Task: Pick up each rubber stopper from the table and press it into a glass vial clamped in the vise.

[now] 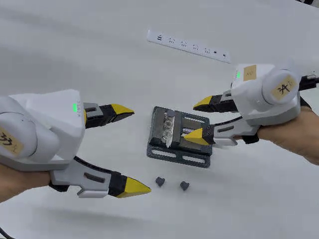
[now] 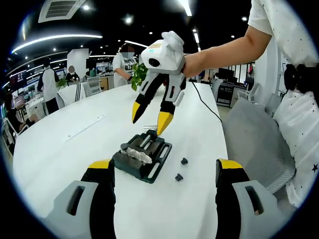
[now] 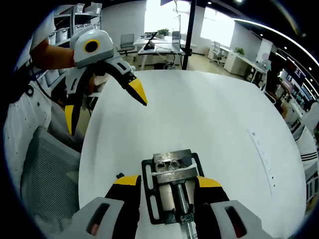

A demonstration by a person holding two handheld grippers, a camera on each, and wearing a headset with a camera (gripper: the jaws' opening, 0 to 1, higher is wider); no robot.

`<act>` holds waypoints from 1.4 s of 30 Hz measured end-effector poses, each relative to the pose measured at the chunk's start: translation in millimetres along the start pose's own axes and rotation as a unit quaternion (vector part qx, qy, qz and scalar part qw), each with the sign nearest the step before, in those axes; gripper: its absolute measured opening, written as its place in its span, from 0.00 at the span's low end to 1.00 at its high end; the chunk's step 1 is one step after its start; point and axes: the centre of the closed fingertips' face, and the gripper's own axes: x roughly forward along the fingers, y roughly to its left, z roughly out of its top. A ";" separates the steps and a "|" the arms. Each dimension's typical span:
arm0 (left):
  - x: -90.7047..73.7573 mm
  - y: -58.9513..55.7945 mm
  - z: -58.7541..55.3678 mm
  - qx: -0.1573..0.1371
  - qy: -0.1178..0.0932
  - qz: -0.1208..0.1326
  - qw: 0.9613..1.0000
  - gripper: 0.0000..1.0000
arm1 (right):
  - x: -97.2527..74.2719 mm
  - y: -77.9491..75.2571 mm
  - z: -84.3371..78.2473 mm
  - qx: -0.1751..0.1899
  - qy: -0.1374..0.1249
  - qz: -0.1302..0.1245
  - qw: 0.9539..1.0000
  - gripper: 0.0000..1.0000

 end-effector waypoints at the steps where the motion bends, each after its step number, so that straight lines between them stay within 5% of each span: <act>1: 0.6 -0.8 -0.5 0.002 0.003 -0.002 1.000 0.81 | -1.7 1.1 -2.2 0.003 -0.003 -0.002 1.000 0.40; 23: 18.3 -8.1 -19.4 0.057 0.074 -0.046 0.995 0.70 | -30.1 33.9 -41.9 0.048 -0.058 -0.016 0.997 0.59; 33: 28.3 -14.6 -35.6 0.100 0.123 -0.086 0.984 0.58 | -34.5 48.1 -63.9 0.070 -0.080 -0.016 0.994 0.68; 35: 30.5 -15.8 -42.5 0.131 0.140 -0.100 0.976 0.49 | -35.0 50.8 -65.2 0.074 -0.088 -0.016 0.993 0.70; 42: 46.3 -21.7 -56.4 0.153 0.166 -0.127 0.966 0.45 | -36.7 56.5 -74.9 0.082 -0.095 -0.017 0.992 0.72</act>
